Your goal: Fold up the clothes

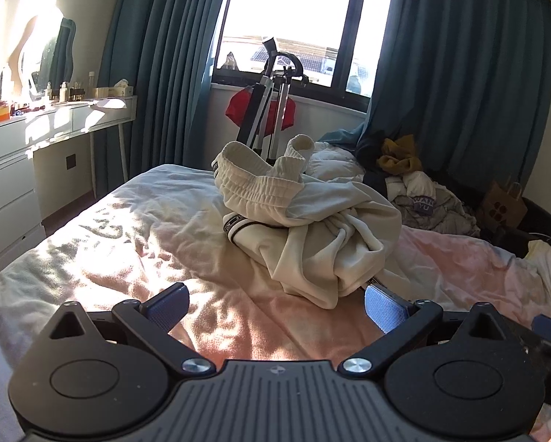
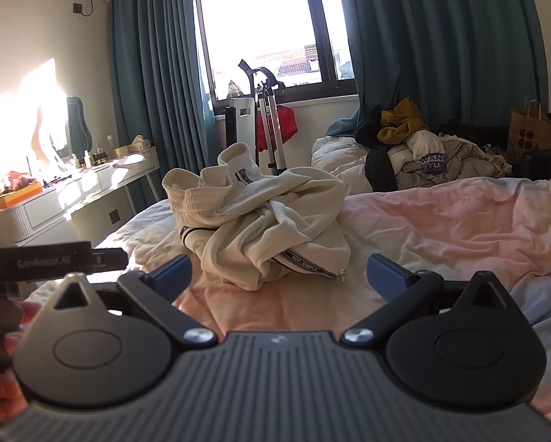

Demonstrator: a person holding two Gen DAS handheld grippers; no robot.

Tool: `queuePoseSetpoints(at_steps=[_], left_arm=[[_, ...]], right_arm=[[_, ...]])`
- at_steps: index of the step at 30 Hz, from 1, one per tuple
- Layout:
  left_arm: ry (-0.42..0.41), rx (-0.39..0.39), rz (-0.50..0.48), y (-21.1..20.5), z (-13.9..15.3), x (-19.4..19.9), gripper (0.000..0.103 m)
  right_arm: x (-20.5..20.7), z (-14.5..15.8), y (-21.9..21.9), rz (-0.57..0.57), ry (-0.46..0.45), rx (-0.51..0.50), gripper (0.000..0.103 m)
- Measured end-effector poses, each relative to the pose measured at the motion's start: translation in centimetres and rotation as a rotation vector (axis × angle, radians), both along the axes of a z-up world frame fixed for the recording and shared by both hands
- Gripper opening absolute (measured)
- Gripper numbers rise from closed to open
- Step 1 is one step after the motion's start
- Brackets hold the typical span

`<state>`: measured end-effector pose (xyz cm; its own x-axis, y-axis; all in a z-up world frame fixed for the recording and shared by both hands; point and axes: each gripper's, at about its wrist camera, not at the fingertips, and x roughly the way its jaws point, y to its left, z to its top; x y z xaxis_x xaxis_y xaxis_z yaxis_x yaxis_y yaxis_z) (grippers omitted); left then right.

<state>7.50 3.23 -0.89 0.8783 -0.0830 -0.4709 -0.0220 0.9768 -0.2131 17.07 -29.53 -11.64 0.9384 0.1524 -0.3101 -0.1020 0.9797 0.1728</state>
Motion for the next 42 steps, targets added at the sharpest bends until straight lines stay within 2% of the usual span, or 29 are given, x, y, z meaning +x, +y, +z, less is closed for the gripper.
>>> queuePoseSetpoints(at_steps=[5,11,15,19,25,30,31,34,36,37,38,42], left_arm=[[0.04,-0.121,0.023,2.4,0.9,5.2,0.101],[0.095,-0.264,0.09,5.5,1.5,14.9,0.1],[0.121,-0.332,0.164,7.2,2.1,21.8,0.1],[0.167,-0.296,0.27,7.8,2.4,27.6,0.1],[0.272,-0.218,0.358,7.1,1.3,34.3,0.098],[0.387,-0.208,0.373,6.6,-1.4,37.1,0.081],[0.406,-0.212,0.373,6.6,-2.0,37.3,0.074],[0.442,-0.146,0.38,6.4,-2.7,37.1,0.057],[0.429,-0.132,0.381,6.5,-2.4,36.1,0.045],[0.423,-0.134,0.385,6.6,-2.0,35.3,0.038],[0.419,-0.136,0.387,6.6,-1.5,34.6,0.015],[0.355,-0.162,0.322,6.5,1.3,30.1,0.015]], right_arm=[[0.8,-1.1,0.0,-0.005,0.037,-0.012,0.103],[1.6,-2.1,-0.2,0.003,0.07,0.018,0.103],[2.9,-3.2,-0.1,0.017,0.106,0.027,0.103],[4.5,-4.7,-0.2,0.027,0.155,0.042,0.103],[7.1,-7.0,-1.3,0.03,0.224,0.131,0.103],[8.2,-8.5,-2.1,0.026,0.257,0.177,0.103],[8.4,-8.7,-2.2,0.026,0.263,0.181,0.103],[8.5,-8.8,-2.1,0.024,0.271,0.178,0.103],[8.0,-8.1,-2.0,0.024,0.235,0.164,0.103],[7.7,-7.8,-1.9,0.024,0.216,0.157,0.103],[7.4,-7.5,-1.9,0.026,0.196,0.147,0.103],[6.5,-6.6,-1.5,0.028,0.15,0.113,0.103]])
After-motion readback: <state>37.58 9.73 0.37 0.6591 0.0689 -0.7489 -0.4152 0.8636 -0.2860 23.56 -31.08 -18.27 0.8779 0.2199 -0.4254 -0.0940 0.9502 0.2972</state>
